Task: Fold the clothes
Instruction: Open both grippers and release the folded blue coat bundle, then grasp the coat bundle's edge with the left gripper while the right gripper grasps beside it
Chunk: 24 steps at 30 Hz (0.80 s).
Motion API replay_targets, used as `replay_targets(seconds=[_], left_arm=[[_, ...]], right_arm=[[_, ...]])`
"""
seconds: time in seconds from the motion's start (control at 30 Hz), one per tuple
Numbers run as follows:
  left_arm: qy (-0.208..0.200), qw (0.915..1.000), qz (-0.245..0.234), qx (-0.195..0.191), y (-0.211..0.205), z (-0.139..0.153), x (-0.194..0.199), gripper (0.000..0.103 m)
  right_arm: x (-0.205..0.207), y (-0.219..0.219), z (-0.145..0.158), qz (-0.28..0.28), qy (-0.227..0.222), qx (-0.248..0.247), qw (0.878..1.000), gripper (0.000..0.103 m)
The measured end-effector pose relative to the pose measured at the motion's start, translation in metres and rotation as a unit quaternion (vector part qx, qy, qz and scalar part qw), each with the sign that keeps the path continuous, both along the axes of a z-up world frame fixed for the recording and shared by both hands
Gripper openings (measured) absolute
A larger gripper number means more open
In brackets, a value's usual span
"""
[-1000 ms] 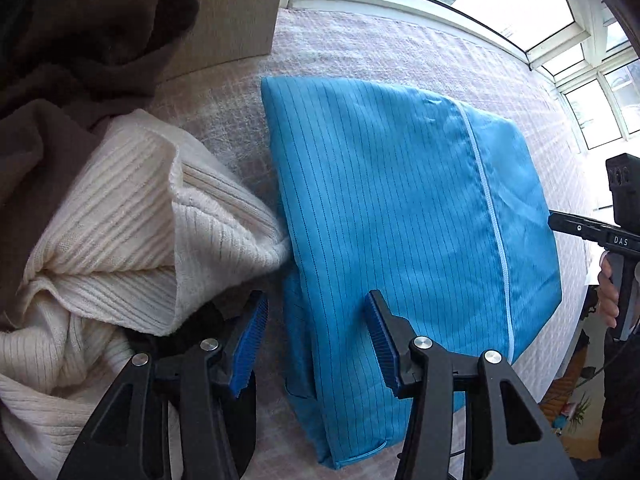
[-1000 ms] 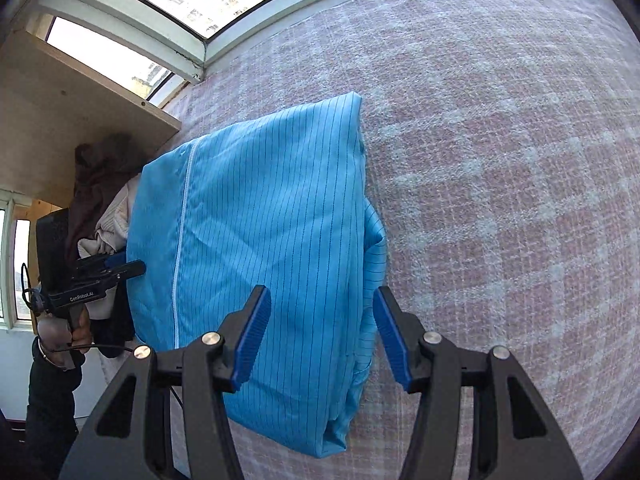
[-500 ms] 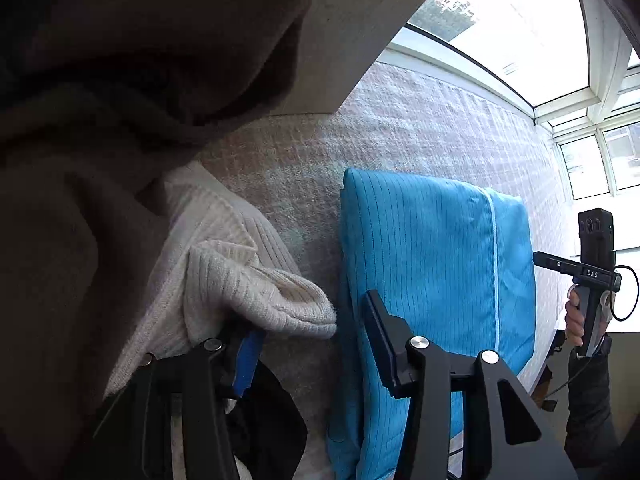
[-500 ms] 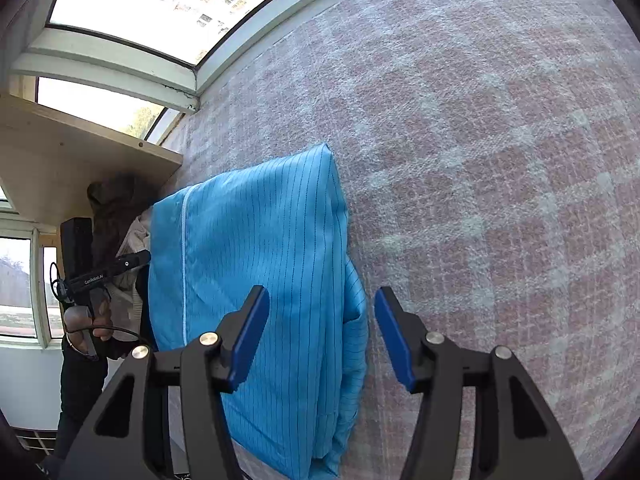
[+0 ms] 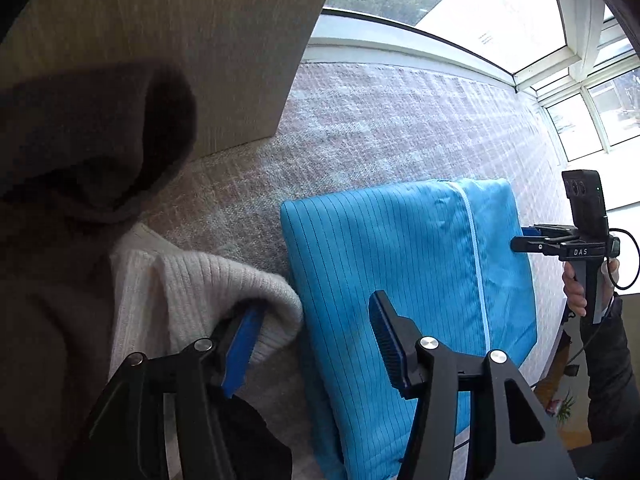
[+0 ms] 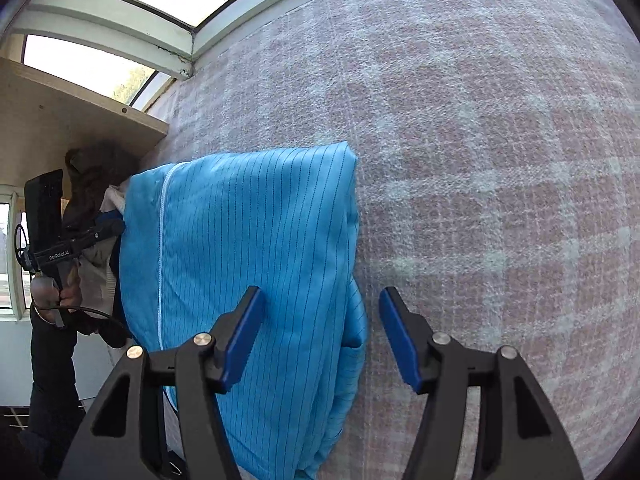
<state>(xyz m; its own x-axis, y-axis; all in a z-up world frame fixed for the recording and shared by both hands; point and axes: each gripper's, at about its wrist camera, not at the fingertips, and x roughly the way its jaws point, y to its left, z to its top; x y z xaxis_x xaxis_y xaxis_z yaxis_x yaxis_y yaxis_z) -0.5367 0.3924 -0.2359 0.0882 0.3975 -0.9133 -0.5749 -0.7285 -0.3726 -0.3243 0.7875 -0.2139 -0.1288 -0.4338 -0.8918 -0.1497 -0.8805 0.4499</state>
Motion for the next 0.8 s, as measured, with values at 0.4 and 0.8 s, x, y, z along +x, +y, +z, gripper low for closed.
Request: replay_targets(seconds=[0.4,0.8], left_arm=[[-0.001,0.9992,-0.008,0.040,0.021,-0.015,-0.032,0.058],[-0.009,0.9985,-0.047,-0.026,0.030,-0.036,-0.016,0.065]], right_arm=[[0.006,0.002,-0.005,-0.004,-0.001,-0.020,1.000,0.059],[-0.010,-0.021,0.001,0.013,0.011,0.083,0.996,0.059]])
